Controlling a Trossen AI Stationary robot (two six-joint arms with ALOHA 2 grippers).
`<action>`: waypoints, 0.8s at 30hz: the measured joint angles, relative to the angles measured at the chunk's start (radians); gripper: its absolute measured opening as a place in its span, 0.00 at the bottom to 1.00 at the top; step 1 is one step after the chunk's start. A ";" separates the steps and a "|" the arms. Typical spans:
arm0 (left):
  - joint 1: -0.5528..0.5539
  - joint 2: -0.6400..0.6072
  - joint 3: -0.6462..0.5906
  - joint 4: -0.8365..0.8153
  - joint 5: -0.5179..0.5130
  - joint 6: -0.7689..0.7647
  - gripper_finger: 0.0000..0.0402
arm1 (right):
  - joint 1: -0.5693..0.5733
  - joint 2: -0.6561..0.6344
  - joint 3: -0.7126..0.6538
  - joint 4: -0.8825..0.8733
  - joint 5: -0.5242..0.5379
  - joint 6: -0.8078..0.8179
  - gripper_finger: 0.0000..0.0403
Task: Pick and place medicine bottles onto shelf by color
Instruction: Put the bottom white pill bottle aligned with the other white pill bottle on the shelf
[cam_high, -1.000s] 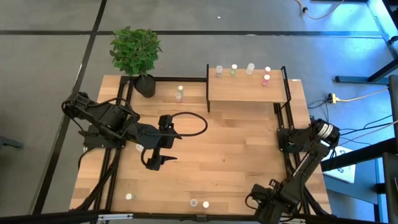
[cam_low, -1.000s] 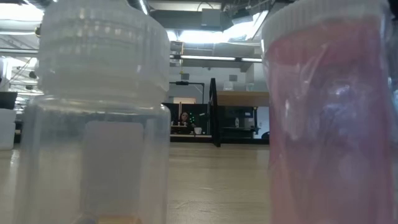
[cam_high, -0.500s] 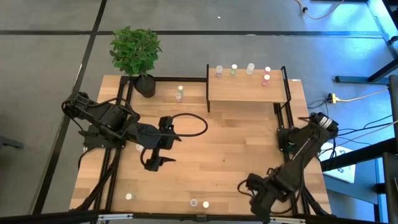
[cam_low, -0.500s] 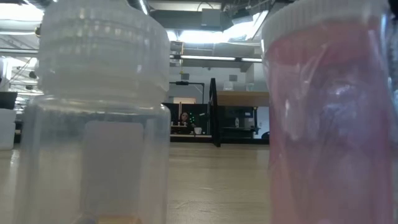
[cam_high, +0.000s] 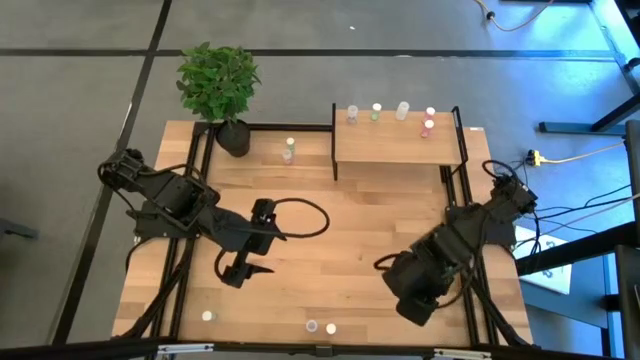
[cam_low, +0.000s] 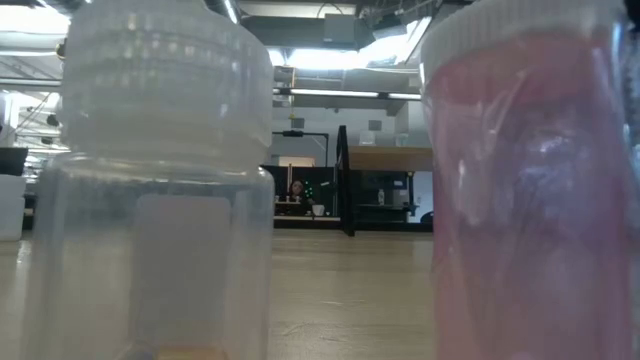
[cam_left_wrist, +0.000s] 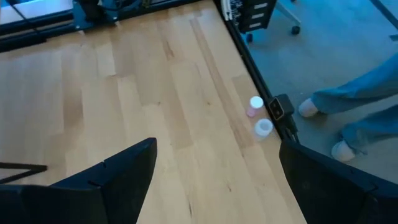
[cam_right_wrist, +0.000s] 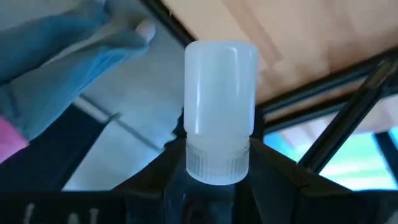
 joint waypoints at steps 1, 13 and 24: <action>-0.005 0.000 0.000 0.000 0.000 0.000 0.83 | -0.016 0.000 -0.007 0.001 -0.031 -0.001 0.38; -0.049 0.000 0.000 0.000 0.000 0.004 0.83 | -0.226 0.004 -0.261 0.008 -0.377 -0.196 0.38; -0.076 0.000 0.000 0.034 -0.021 -0.025 0.83 | -0.385 0.004 -0.520 0.054 -0.449 -0.381 0.38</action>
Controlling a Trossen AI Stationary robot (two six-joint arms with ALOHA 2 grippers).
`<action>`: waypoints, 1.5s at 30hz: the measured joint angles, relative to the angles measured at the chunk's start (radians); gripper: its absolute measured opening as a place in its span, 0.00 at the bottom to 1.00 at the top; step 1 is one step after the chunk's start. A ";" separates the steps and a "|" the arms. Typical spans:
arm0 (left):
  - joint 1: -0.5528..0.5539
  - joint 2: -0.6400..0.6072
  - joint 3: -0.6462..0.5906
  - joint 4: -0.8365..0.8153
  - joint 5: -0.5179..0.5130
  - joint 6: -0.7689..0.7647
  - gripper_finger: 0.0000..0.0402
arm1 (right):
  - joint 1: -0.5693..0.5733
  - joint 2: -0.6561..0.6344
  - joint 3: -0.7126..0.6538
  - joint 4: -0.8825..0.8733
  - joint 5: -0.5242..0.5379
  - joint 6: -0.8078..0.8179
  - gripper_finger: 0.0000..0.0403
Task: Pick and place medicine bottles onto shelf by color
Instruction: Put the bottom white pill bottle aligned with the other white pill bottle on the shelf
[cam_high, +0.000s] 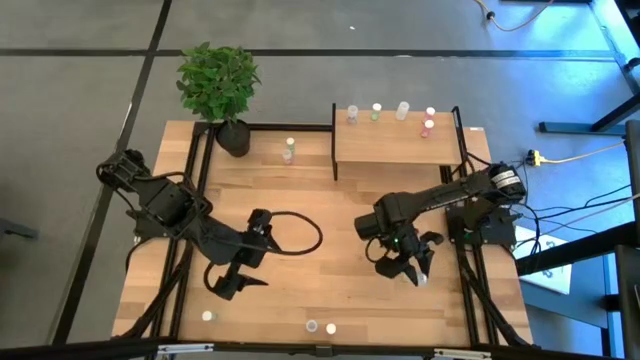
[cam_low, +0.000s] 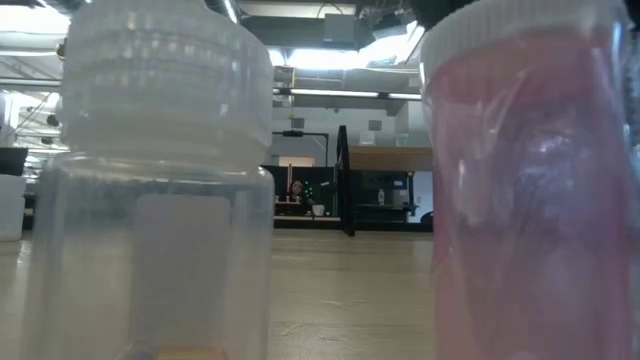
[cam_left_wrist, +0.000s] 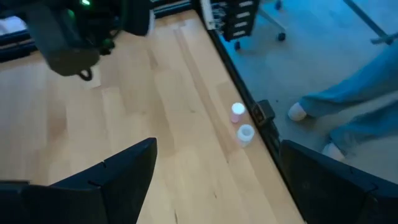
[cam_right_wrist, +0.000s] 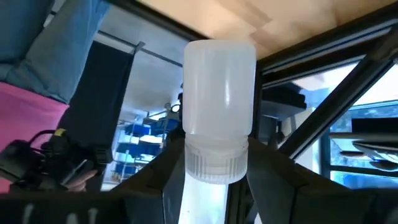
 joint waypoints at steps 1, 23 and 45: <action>0.000 0.000 0.000 0.000 -0.014 -0.009 0.83 | -0.010 0.000 -0.021 0.012 0.001 -0.006 0.38; 0.001 0.000 0.000 -0.002 -0.045 -0.008 0.83 | -0.092 0.000 -0.456 0.555 -0.196 0.236 0.38; 0.001 0.000 0.000 -0.003 -0.045 0.001 0.83 | -0.092 0.000 -0.668 0.893 -0.150 0.438 0.38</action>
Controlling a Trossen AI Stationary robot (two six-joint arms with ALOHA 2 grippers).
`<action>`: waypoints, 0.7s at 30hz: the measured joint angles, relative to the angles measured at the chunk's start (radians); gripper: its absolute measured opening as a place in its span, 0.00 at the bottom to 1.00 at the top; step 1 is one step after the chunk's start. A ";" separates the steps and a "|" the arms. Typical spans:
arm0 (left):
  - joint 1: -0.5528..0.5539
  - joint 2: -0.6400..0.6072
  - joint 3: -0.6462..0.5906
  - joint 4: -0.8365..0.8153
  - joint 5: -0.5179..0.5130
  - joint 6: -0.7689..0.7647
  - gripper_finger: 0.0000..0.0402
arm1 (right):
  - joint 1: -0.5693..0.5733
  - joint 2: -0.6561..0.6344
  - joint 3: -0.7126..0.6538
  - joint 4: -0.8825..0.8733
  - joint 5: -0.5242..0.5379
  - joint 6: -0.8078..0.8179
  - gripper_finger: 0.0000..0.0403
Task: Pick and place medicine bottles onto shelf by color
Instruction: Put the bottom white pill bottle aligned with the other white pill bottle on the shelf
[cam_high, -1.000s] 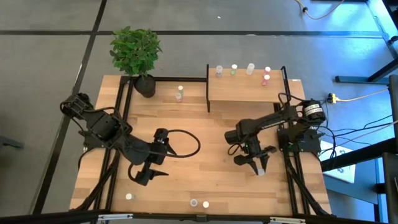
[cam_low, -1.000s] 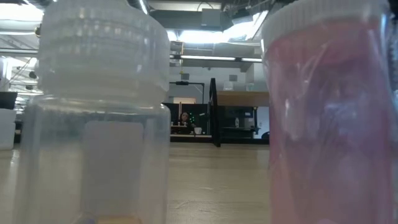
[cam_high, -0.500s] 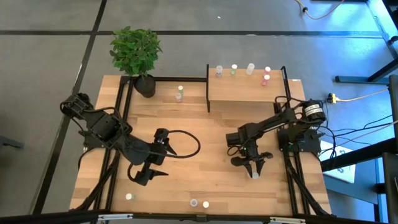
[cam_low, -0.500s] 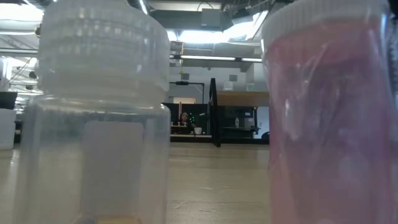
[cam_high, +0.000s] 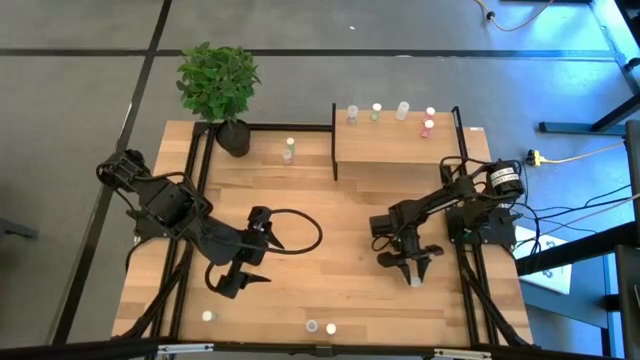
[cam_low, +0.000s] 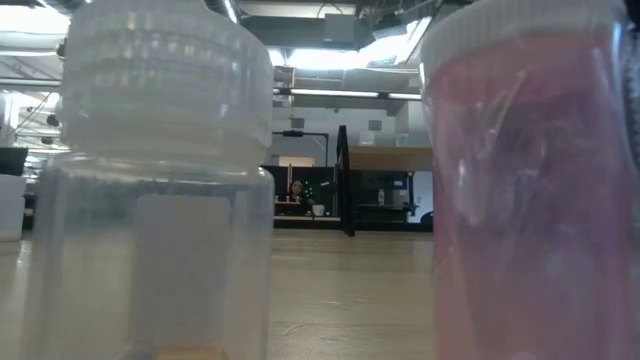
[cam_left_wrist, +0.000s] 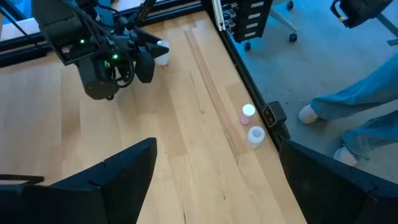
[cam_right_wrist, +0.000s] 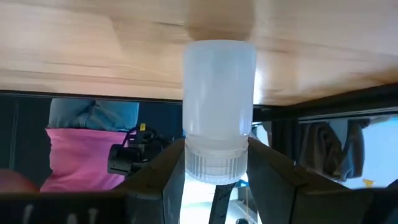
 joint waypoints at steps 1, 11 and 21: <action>0.000 0.000 0.000 0.000 0.000 0.000 0.83 | 0.000 0.000 -0.006 0.007 -0.004 0.007 0.38; 0.000 0.000 0.000 0.000 0.000 0.000 0.83 | 0.000 -0.001 -0.018 0.050 -0.008 0.024 0.38; 0.000 0.000 0.000 0.000 0.000 0.000 0.83 | 0.000 0.000 -0.019 0.057 0.023 0.023 0.43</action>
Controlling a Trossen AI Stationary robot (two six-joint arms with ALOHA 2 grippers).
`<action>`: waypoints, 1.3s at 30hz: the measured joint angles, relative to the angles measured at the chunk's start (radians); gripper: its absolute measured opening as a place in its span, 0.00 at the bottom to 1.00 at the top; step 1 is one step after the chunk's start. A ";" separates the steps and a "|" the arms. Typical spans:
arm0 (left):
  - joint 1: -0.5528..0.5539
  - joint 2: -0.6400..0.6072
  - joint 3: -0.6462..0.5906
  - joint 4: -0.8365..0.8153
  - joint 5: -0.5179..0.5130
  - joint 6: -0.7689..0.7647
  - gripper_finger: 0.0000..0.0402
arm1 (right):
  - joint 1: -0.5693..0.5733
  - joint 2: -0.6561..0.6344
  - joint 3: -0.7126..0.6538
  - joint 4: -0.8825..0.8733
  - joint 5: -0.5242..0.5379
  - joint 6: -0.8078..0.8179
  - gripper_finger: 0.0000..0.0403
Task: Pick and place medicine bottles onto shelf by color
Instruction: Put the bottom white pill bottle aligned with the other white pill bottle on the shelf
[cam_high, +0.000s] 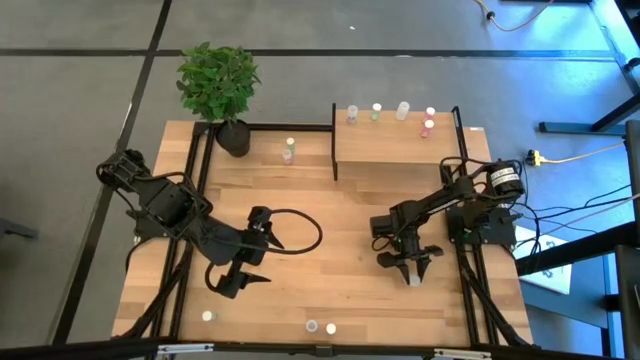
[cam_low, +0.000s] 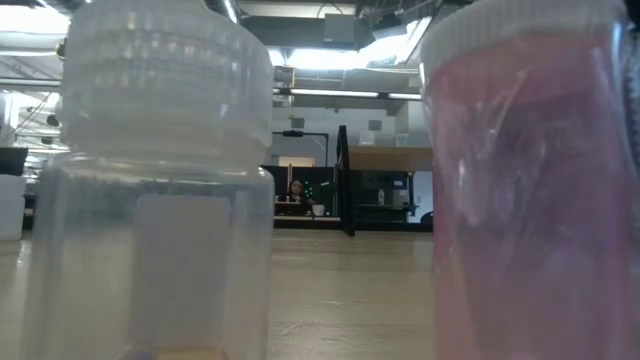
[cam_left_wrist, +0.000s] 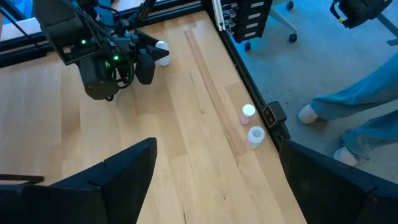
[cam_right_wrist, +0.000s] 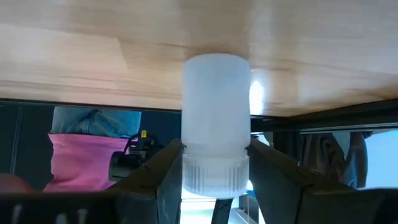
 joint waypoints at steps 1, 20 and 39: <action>0.000 0.000 0.000 0.000 0.000 0.000 0.83 | 0.000 0.000 0.000 -0.001 0.004 0.000 0.43; 0.000 0.000 0.000 0.000 0.000 0.000 0.83 | -0.034 0.000 0.035 0.001 0.084 -0.034 0.45; 0.000 0.000 0.000 0.000 0.000 0.001 0.83 | -0.060 0.000 0.036 -0.002 0.098 -0.056 0.45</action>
